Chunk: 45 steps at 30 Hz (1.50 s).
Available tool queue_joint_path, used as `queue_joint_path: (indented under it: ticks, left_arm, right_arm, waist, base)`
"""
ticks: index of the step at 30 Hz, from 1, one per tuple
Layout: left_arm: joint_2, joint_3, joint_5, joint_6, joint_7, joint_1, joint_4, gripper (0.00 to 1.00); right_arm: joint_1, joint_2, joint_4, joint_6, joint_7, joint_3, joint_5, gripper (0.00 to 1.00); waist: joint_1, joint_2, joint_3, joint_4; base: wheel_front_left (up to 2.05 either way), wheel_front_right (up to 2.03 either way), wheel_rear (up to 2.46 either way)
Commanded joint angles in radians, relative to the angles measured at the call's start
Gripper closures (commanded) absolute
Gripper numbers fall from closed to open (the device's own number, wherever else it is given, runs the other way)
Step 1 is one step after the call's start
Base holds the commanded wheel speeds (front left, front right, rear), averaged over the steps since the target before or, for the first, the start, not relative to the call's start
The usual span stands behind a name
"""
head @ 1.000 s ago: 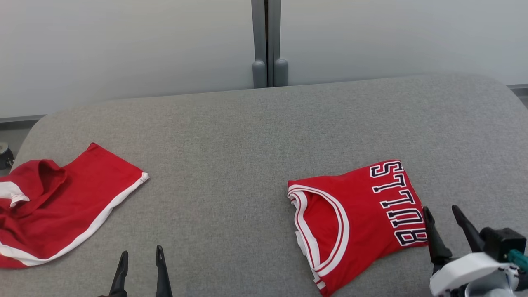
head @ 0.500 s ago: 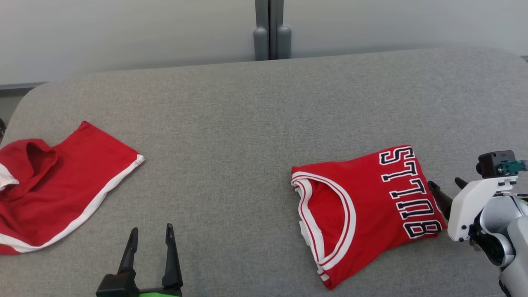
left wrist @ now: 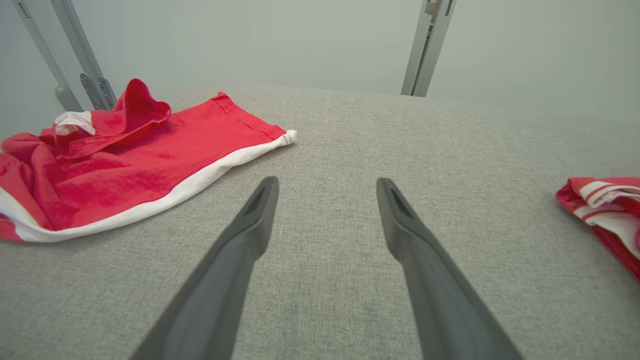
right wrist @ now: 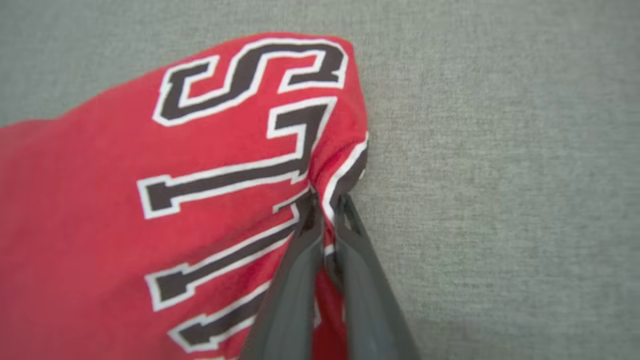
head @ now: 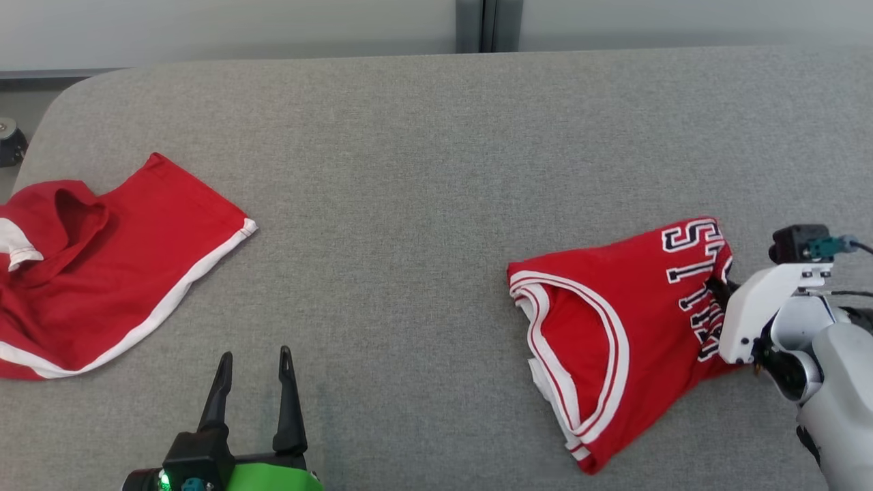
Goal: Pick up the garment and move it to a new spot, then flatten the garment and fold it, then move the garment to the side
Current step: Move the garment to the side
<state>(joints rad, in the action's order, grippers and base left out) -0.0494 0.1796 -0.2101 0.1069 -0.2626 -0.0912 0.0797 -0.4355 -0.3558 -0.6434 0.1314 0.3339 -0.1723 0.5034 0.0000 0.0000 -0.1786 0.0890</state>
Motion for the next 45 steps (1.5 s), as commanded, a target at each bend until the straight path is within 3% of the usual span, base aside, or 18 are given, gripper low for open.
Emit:
queue_joint_path:
  ticks: [1, 7, 12, 18, 25, 26, 27, 32, 36, 45]
  left_arm:
    - [-0.003, -0.002, -0.002, 0.001, -0.003, 0.022, -0.006, 0.0]
    - [-0.003, -0.006, 0.006, -0.002, -0.003, 0.075, -0.044, 0.0]
    - [-0.005, 0.009, 0.061, -0.049, -0.003, 0.13, -0.032, 0.0]
    - [-0.022, -0.023, 0.103, -0.074, -0.003, 0.164, -0.035, 0.0]
    - [-0.024, -0.055, 0.122, -0.085, -0.003, 0.137, -0.051, 0.0]
    - [-0.022, -0.06, 0.121, -0.085, -0.003, 0.139, -0.054, 0.0]
    - [-0.02, -0.062, 0.119, -0.083, -0.003, 0.141, -0.057, 0.0]
    - [-0.009, -0.062, 0.099, -0.069, -0.003, 0.135, -0.061, 0.0]
    - [-0.005, -0.06, 0.08, -0.057, -0.003, 0.118, -0.056, 0.0]
    - [-0.003, -0.068, 0.011, -0.012, -0.003, 0.045, -0.049, 0.0]
  right_arm:
    - [-0.036, -0.007, 0.002, -0.002, -0.029, 0.008, 0.012, 1.0]
    - [-0.186, -0.042, -0.007, -0.002, -0.12, 0.058, -0.018, 1.0]
    - [-0.314, -0.098, -0.09, -0.002, -0.2, 0.18, -0.071, 1.0]
    - [-0.419, -0.199, -0.222, -0.002, -0.285, 0.355, -0.166, 1.0]
    - [-0.504, -0.279, -0.354, -0.002, -0.34, 0.506, -0.293, 1.0]
    - [-0.517, -0.291, -0.37, -0.002, -0.36, 0.526, -0.334, 0.27]
    - [-0.528, -0.296, -0.387, -0.002, -0.37, 0.55, -0.357, 0.0]
    - [-0.533, -0.271, -0.375, -0.002, -0.543, 0.625, -0.523, 0.0]
    - [-0.486, -0.211, -0.279, -0.002, -0.595, 0.631, -0.599, 0.0]
    - [-0.092, 0.027, 0.268, -0.002, -0.599, 0.53, -0.541, 0.0]
  waist:
    - [0.0, 0.0, -0.022, -0.024]
    - [0.0, 0.0, -0.136, -0.126]
    - [0.0, 0.0, -0.239, -0.185]
    - [0.0, 0.0, -0.314, -0.173]
    - [0.0, 0.0, -0.329, -0.137]
    - [0.0, 0.0, -0.33, -0.131]
    - [0.0, 0.0, -0.329, -0.127]
    - [0.0, 0.0, -0.293, -0.111]
    - [0.0, 0.0, -0.235, -0.109]
    - [0.0, 0.0, -0.037, -0.113]
  base:
    - [0.0, 0.0, 0.0]
    - [0.0, 0.0, 0.0]
    - [0.0, 0.0, 0.0]
    - [0.0, 0.0, 0.0]
    - [0.0, 0.0, 0.0]
    - [0.0, 0.0, 0.0]
    - [0.0, 0.0, 0.0]
    - [0.0, 0.0, 0.0]
    - [0.0, 0.0, 0.0]
    - [0.0, 0.0, 0.0]
